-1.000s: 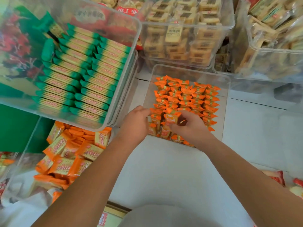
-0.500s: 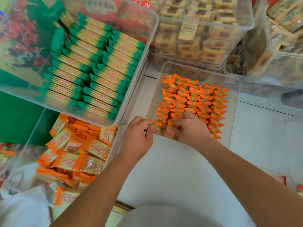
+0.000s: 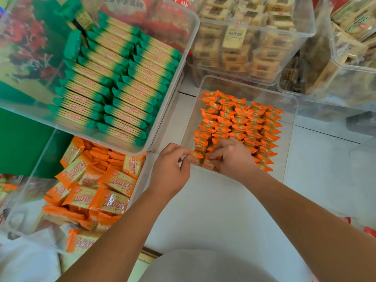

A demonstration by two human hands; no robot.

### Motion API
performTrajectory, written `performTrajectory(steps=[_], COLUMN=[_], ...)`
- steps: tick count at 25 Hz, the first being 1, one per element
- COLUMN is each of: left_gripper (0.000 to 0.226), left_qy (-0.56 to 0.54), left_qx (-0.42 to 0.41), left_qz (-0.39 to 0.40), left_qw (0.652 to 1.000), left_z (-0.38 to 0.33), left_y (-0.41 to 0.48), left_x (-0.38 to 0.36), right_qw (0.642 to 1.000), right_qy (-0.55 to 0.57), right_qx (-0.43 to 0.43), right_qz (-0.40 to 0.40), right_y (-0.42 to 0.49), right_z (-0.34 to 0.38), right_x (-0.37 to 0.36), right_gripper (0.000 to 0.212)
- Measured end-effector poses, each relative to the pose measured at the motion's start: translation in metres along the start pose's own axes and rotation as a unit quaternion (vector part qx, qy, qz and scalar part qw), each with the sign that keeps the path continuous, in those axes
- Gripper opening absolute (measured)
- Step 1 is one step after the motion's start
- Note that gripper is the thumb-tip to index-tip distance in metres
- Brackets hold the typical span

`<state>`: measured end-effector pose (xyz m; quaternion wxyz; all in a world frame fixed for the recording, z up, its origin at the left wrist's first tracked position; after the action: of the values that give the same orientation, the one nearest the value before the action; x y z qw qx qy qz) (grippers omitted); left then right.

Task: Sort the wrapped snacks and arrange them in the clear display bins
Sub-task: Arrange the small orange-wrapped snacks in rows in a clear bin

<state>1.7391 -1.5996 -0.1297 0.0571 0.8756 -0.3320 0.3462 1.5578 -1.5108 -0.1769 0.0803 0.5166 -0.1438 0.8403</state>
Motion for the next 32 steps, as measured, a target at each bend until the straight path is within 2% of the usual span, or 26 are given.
performTrajectory(steps=[6, 8, 11, 14, 15, 17, 20, 24, 29, 32], left_gripper=[0.015, 0.016, 0.017, 0.021, 0.022, 0.025, 0.038, 0.049, 0.068, 0.059], left_qy=[0.009, 0.027, 0.080, 0.102, 0.108, 0.123, 0.129, 0.132, 0.167, 0.124], left_qx=[-0.008, -0.024, -0.070, -0.110, -0.121, -0.139, -0.139, -0.113, -0.074, -0.074], left_qz=[0.009, 0.006, 0.006, 0.014, 0.006, -0.013, 0.010, 0.056, 0.092, 0.113], left_qw=[1.000, 0.999, 0.994, 0.989, 0.987, 0.982, 0.982, 0.983, 0.979, 0.983], left_z=[0.001, -0.001, -0.008, -0.016, -0.018, -0.023, -0.027, -0.022, -0.011, -0.019], left_y=[0.002, 0.003, -0.004, -0.018, -0.023, -0.030, -0.039, -0.046, -0.037, -0.049], left_x=[-0.003, 0.000, -0.005, -0.025, -0.032, -0.040, -0.050, -0.047, -0.028, -0.026], right_qw=[0.993, 0.996, 0.997, 0.974, 0.964, 0.954, 0.934, 0.939, 0.939, 0.927], right_qy=[-0.091, -0.056, 0.052, 0.033, 0.012, -0.013, 0.053, 0.068, 0.114, 0.145], right_qx=[0.029, 0.023, -0.043, -0.125, -0.159, -0.234, -0.344, -0.330, -0.321, -0.334], right_qz=[0.071, 0.072, -0.039, -0.186, -0.211, -0.185, -0.080, -0.073, -0.044, -0.089], right_y=[0.007, 0.006, -0.017, -0.071, -0.093, -0.129, -0.159, -0.157, -0.145, -0.165], right_z=[-0.004, -0.003, -0.012, -0.025, -0.028, -0.033, -0.033, -0.020, -0.007, -0.001], right_x=[0.003, 0.009, 0.031, 0.050, 0.053, 0.047, 0.027, 0.026, 0.035, 0.049], right_gripper=[0.016, 0.020, 0.022, 0.024, 0.028, 0.041, 0.059, 0.070, 0.066, 0.061])
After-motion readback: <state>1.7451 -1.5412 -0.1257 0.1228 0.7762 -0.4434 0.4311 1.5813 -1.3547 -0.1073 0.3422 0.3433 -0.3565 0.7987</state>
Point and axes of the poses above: each hand's wrist, its own y-axis towards the middle knuckle, its own x-axis out of the back of the hand, z = x × y, the point moved 4 cm from there along y, towards the middle knuckle, and after that the axes turned 4 degrees about -y, right-handed, at the moved point
